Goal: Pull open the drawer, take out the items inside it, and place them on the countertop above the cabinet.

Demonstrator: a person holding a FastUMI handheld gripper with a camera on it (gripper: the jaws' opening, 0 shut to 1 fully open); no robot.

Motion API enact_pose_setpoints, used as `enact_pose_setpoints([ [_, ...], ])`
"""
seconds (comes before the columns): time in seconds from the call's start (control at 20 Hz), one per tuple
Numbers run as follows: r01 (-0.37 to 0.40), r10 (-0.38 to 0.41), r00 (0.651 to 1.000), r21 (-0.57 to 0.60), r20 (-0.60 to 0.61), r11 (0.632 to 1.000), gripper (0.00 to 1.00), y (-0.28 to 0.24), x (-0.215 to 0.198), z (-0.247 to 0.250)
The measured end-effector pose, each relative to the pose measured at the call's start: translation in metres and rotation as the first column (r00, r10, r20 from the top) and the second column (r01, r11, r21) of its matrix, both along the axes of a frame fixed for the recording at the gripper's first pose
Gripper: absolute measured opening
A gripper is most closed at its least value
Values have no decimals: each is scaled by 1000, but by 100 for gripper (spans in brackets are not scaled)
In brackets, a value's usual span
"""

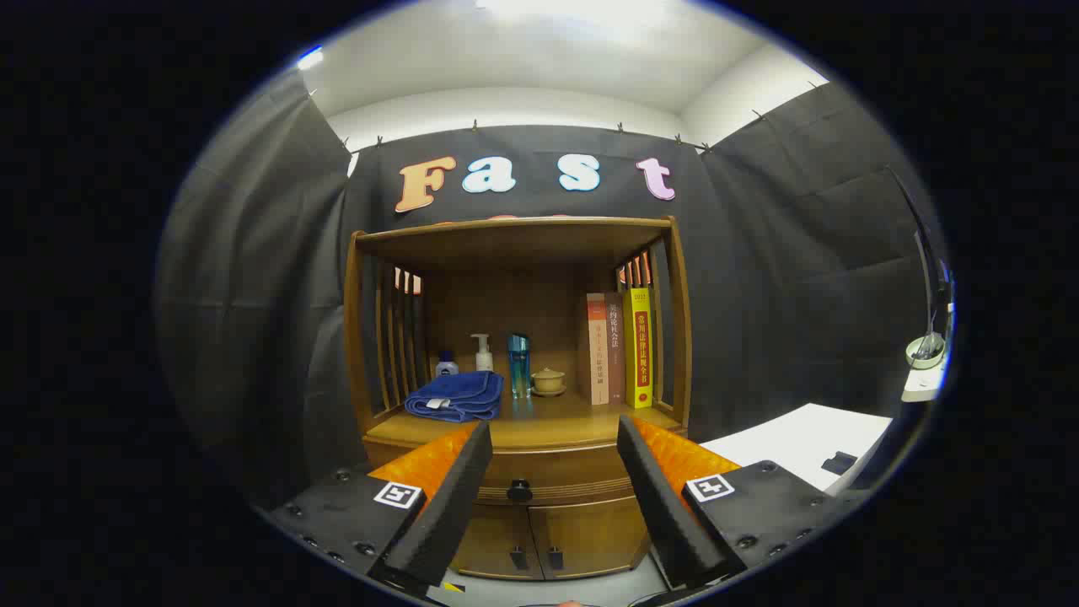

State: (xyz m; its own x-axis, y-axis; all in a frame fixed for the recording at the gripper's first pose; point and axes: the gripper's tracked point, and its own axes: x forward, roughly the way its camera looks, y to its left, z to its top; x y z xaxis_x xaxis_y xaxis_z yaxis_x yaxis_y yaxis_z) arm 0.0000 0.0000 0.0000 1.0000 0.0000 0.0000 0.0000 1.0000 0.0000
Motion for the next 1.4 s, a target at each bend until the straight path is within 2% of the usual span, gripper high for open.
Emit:
enact_pose_setpoints([
  [1.15, 0, 0, 1000, 6, 4, 1000, 98, 0, -2, -1],
  [1.4, -31, 31, 999, 23, 11, 999, 98, 13, 20, 4],
])
